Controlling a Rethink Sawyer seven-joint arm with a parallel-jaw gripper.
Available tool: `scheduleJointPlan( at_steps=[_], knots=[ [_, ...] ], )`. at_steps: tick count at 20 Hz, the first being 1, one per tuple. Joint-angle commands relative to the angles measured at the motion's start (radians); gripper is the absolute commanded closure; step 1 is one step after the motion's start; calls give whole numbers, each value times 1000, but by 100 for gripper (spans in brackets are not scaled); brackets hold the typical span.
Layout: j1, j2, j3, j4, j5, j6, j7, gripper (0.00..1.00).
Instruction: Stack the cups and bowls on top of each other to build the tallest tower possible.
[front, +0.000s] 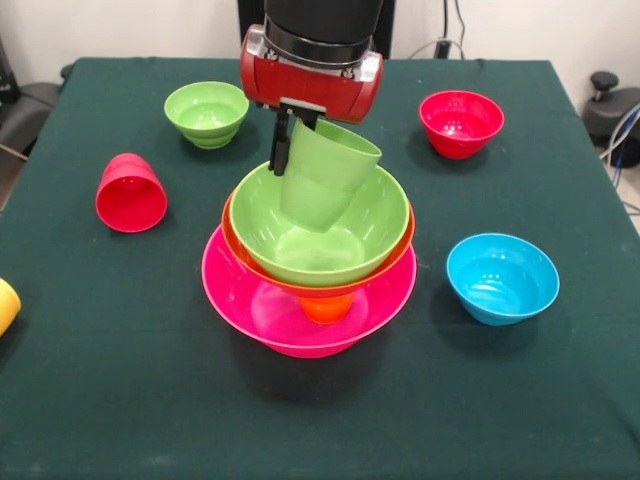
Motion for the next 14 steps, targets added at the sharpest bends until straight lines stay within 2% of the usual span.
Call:
scheduleJointPlan(
  at_steps=[1, 2, 14],
  knots=[
    [-9, 22, 78, -5, 10, 98, 54, 100],
    [-11, 20, 80, -1, 12, 101, 52, 0],
    [-24, 22, 97, -9, 16, 141, 24, 0]
  ],
)
